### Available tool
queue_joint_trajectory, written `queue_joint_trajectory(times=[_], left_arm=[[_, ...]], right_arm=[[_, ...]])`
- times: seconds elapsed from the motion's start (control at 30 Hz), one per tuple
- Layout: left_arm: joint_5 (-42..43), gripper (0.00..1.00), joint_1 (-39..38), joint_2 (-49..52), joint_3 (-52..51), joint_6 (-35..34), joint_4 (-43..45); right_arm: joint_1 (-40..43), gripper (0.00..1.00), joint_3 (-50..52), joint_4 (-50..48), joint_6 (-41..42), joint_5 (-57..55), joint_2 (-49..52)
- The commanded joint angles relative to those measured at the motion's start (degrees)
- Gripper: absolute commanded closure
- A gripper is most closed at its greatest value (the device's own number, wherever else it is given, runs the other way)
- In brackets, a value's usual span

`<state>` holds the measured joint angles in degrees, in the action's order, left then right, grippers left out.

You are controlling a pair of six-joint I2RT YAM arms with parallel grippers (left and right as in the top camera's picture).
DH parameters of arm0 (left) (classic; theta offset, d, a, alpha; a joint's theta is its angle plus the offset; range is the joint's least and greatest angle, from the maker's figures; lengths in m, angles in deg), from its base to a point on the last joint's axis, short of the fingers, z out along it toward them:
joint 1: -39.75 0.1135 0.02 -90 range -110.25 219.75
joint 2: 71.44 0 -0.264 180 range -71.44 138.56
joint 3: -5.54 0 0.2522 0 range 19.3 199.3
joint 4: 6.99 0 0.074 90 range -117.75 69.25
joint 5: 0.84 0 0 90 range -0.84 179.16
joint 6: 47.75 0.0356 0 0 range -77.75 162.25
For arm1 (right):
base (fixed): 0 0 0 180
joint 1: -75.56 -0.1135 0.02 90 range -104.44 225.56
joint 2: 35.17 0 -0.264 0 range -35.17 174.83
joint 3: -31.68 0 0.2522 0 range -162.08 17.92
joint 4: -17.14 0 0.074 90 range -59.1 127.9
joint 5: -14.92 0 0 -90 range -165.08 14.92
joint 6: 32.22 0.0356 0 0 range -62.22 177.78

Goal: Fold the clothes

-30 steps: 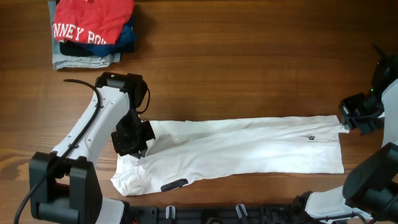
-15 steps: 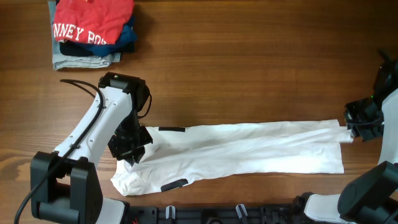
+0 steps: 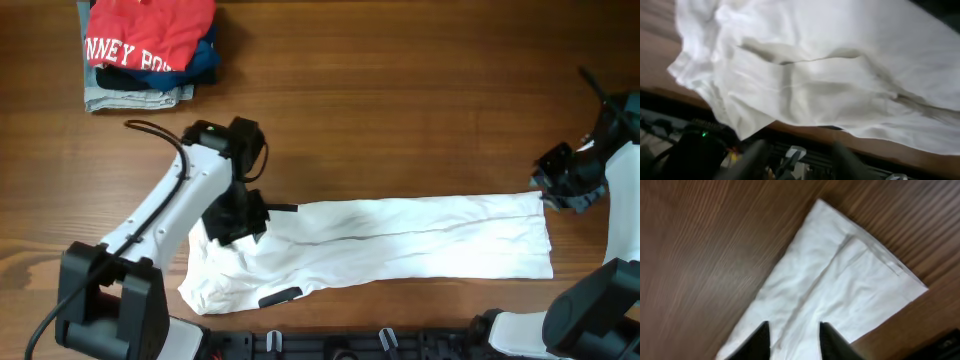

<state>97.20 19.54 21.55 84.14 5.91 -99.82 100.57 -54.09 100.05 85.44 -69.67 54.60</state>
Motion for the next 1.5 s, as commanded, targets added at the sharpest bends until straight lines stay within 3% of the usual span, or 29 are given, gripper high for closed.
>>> queue_joint_trajectory(times=[0.0,0.2,0.53,0.73,1.07,1.33,1.4,1.47], left_arm=[[1.6,0.94,-3.8,-0.5,-0.2,-2.7,4.4],[3.0,0.96,-5.7,3.8,-1.5,-3.6,7.5],[4.5,0.96,-5.7,8.9,-10.2,-6.4,23.2],[4.6,0.96,-4.6,13.3,-10.3,-6.6,29.7],[3.5,0.94,4.5,16.6,-10.3,-4.3,46.4],[1.9,0.94,7.6,16.6,-9.8,-2.8,62.6],[1.3,0.91,7.6,16.6,-8.1,0.4,62.3],[0.8,0.8,7.6,16.6,-5.1,3.6,59.2]], right_arm=[[-4.2,0.96,1.4,-0.6,-1.9,2.2,-0.5],[-7.3,0.96,13.3,-7.6,5.9,-0.4,-0.4],[-7.3,0.94,27.8,-21.9,11.8,0.7,-0.3],[-7.3,0.89,28.5,-27.5,14.7,0.6,1.3],[-7.3,0.94,28.5,-39.5,19.2,2.0,14.1],[-7.3,0.96,28.2,-39.6,19.2,2.2,14.1],[-7.3,0.96,28.2,-39.6,19.2,2.2,14.1],[-7.3,0.96,28.2,-39.6,19.0,2.2,14.1]])
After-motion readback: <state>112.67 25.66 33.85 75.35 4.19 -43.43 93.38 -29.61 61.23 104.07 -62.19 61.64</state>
